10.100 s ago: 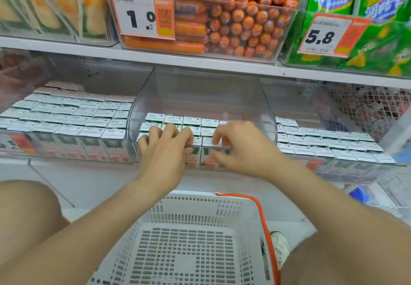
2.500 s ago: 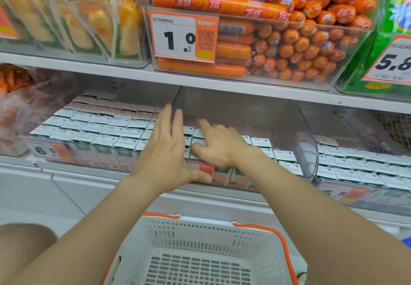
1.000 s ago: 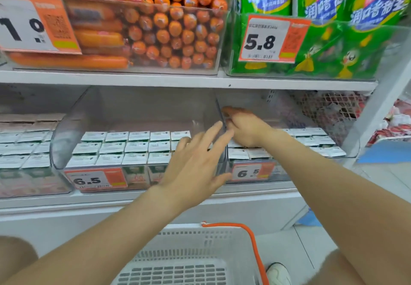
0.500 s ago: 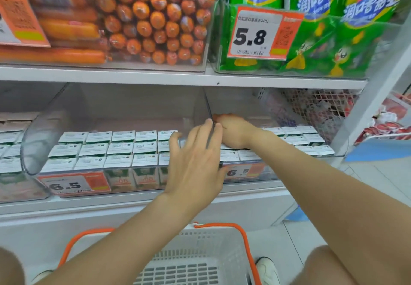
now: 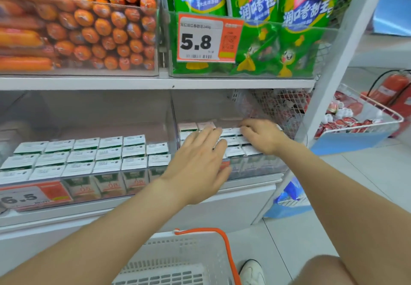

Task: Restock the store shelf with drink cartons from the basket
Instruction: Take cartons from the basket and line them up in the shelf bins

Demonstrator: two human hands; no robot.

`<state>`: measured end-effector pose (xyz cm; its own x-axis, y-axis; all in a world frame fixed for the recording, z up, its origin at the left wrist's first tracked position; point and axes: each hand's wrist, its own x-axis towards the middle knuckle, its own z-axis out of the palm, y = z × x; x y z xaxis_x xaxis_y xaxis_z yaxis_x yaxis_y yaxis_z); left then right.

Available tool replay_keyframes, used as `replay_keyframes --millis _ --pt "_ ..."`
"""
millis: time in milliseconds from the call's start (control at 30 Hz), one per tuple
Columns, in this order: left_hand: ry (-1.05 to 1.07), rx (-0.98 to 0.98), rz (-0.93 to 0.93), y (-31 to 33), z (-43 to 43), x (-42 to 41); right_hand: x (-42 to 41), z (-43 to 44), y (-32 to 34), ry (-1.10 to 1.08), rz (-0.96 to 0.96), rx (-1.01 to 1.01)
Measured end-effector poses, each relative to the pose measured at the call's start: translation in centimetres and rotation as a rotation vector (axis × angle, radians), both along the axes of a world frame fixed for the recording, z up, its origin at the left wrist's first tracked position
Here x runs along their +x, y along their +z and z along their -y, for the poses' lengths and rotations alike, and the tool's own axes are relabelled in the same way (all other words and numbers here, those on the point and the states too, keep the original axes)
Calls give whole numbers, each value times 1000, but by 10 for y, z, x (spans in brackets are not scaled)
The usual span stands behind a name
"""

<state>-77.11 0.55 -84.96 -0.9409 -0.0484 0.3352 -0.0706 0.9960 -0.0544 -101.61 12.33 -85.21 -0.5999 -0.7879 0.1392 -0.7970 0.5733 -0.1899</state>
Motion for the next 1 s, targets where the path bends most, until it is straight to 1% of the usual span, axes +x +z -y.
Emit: replay_keyframes --millis 67,133,300,367,433,500,533,567,667,733,867,933,1000 --pt "35 11 113 -7 -5 -16 -3 4 -3 -17 46 127" --pt "76 20 223 -13 -5 -25 -6 6 -6 -22 23 233" --pt "102 55 314 -17 -7 -30 -8 0 -9 7 -39 291" --pt "116 78 305 -13 -9 -30 -5 0 -11 22 -42 255" --pt "117 73 274 -8 -11 -35 -5 -5 -4 44 -102 103" --pt "105 54 264 -3 -12 -41 -12 -17 6 23 -218 -58" --pt "101 59 273 -2 -13 -44 -17 -24 9 -4 -245 -87" --pt "99 66 289 -3 -14 -47 -21 -30 9 -21 -228 -79" --pt "107 60 321 -9 -16 -52 -23 -35 5 6 -64 63" --pt "112 25 317 -11 -16 -54 -23 -33 5 -10 -35 121" --pt "103 0 307 -14 -14 -55 -19 -32 8 -54 -102 233" --pt "104 20 307 -13 -14 -54 -14 -31 8 -83 -116 270" --pt "112 28 294 -10 -13 -51 -10 -27 9 -100 -175 310"
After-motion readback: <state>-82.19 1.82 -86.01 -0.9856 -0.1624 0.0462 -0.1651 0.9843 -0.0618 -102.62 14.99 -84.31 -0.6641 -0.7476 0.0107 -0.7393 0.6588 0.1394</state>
